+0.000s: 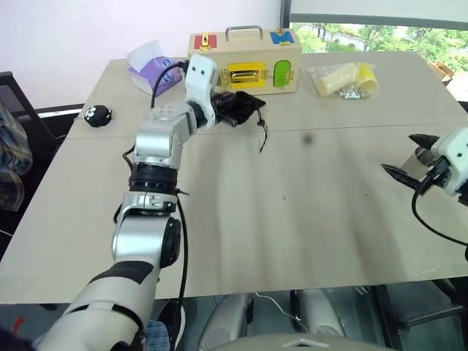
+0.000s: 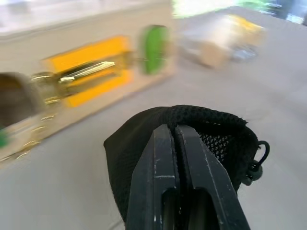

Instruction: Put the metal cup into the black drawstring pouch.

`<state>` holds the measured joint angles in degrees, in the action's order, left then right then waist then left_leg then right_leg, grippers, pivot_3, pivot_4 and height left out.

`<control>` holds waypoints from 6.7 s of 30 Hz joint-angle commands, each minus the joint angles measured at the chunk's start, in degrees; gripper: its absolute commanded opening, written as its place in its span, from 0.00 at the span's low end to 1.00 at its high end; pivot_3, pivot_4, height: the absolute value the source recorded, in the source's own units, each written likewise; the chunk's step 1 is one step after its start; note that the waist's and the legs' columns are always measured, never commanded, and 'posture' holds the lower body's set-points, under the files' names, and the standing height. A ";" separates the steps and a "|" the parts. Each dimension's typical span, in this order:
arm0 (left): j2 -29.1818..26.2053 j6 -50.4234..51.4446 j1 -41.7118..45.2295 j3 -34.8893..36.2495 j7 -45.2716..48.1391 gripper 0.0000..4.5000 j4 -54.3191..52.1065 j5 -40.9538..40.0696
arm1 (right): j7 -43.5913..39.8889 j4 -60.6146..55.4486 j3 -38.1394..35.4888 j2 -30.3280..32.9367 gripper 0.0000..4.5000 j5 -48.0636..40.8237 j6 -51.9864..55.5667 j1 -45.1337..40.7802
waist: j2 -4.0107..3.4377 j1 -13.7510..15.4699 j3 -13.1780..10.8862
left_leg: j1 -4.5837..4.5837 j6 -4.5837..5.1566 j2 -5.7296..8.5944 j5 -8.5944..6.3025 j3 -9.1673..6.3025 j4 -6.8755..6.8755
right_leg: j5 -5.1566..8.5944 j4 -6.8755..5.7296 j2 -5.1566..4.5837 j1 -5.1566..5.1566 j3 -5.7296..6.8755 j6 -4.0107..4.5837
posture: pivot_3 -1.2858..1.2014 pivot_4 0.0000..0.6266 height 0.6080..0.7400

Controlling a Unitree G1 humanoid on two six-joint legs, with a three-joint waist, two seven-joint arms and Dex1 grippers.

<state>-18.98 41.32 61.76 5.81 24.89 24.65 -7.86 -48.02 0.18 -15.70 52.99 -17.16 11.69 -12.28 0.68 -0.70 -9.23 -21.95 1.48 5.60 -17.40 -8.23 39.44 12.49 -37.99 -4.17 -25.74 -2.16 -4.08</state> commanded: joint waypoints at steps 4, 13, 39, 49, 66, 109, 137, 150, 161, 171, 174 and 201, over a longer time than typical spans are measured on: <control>1.48 17.98 4.69 3.43 -11.87 0.02 -8.10 -0.07 | -0.69 3.03 0.11 4.29 1.00 3.46 3.71 -0.86 | -0.01 0.05 0.00 | 0.01 0.00 -0.02 0.00 0.01 -0.03 | 0.00 -0.01 -0.01 -0.01 0.00 0.00 | 0.52 0.24 0.77; 2.25 23.89 7.11 5.75 -15.43 0.01 -7.97 -1.98 | -1.74 8.91 4.28 5.12 0.94 8.14 3.26 -1.59 | -0.01 0.04 0.00 | 0.02 -0.02 0.00 0.00 0.05 0.00 | -0.01 -0.01 -0.08 -0.01 -0.03 -0.01 | 0.52 0.24 0.77; 7.82 30.56 5.93 10.79 -15.04 0.00 -8.57 -9.44 | 9.29 -25.93 12.78 -18.31 0.02 -8.33 23.54 -15.27 | 0.02 0.01 0.02 | -0.03 -0.04 -0.03 0.00 -0.04 0.06 | -0.02 -0.03 -0.20 -0.02 0.06 -0.01 | 0.52 0.24 0.77; 11.42 34.98 5.51 15.97 -14.18 0.00 -11.83 -17.41 | 17.54 -24.75 22.37 -31.18 0.02 -2.72 22.52 -21.09 | 0.00 -0.13 0.03 | -0.25 -0.03 0.15 0.01 -0.34 0.36 | -0.02 -0.07 -0.37 -0.08 0.40 -0.02 | 0.52 0.24 0.77; 10.70 43.60 6.02 18.87 -11.24 0.00 -15.36 -26.38 | 22.67 -10.46 25.72 -39.21 0.02 7.32 12.84 -23.10 | -0.02 -1.64 0.04 | -0.18 -0.04 0.15 0.01 -0.25 0.45 | -0.02 -0.29 -0.33 -0.09 0.29 -0.02 | 0.52 0.24 0.77; 12.77 43.13 4.39 18.80 -11.10 0.00 -14.83 -27.43 | 2.50 -13.57 24.53 -20.87 1.00 18.43 1.14 -22.16 | -0.02 -1.50 0.04 | -0.25 -0.05 0.13 0.00 -0.16 0.62 | -0.02 -0.46 -0.29 -0.22 0.13 -0.03 | 0.52 0.24 0.77; 11.74 43.56 4.02 18.02 -10.47 0.00 -15.47 -28.10 | 20.14 34.12 14.74 -39.06 1.00 11.86 -8.50 -29.85 | -0.02 -1.74 0.04 | -0.07 -0.06 0.11 0.00 0.12 0.62 | -0.02 -0.74 -0.23 -0.27 -0.20 -0.02 | 0.52 0.24 0.77; 11.33 43.00 3.89 17.76 -10.87 0.00 -15.28 -27.88 | 22.86 42.93 11.76 -40.34 0.30 11.39 -16.66 -33.29 | -0.02 -1.90 0.04 | -0.08 -0.05 0.12 0.00 0.09 0.62 | -0.02 -0.72 -0.25 -0.28 -0.20 -0.02 | 0.52 0.24 0.77; 12.74 41.58 3.30 21.13 -9.72 0.00 -15.11 -30.54 | 20.77 15.83 10.08 -36.84 0.01 4.66 -4.63 -32.32 | -0.03 -1.86 0.03 | -0.13 -0.05 0.12 0.00 0.08 0.62 | -0.02 -0.76 -0.24 -0.33 -0.19 -0.02 | 0.52 0.24 0.77; 11.62 32.46 -2.06 17.22 1.30 0.51 -25.34 -39.29 | 16.81 -5.09 13.48 -32.53 0.00 -0.35 9.48 -39.64 | -0.06 -1.76 0.06 | -0.17 -0.06 0.10 0.00 0.08 0.61 | -0.02 -0.76 -0.25 -0.39 -0.18 -0.02 | 0.52 0.24 0.77; 8.78 26.78 -5.71 10.50 6.88 0.60 -28.89 -38.10 | 16.63 -5.93 14.20 -32.66 0.00 -0.50 10.54 -41.29 | -0.06 -1.55 0.06 | -0.15 -0.06 0.12 0.00 0.08 0.62 | -0.02 -0.75 -0.26 -0.35 -0.19 -0.02 | 0.52 0.24 0.77; 4.68 5.71 -9.03 -0.12 14.63 0.00 -26.37 -32.39 | 13.78 -8.84 16.60 -33.01 0.00 -1.68 14.69 -45.48 | -0.06 -1.64 0.05 | -0.23 -0.05 0.14 0.00 0.05 0.61 | -0.02 -0.69 -0.28 -0.40 -0.15 -0.02 | 0.52 0.24 0.77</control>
<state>-13.81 47.91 52.98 6.42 38.82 -0.44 -40.60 -34.43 -5.70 1.58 20.13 -17.97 27.18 -55.23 0.61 -2.34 -9.17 -22.18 1.44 5.74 -17.41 -8.18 40.05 12.47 -38.67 -4.45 -26.15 -2.31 -4.10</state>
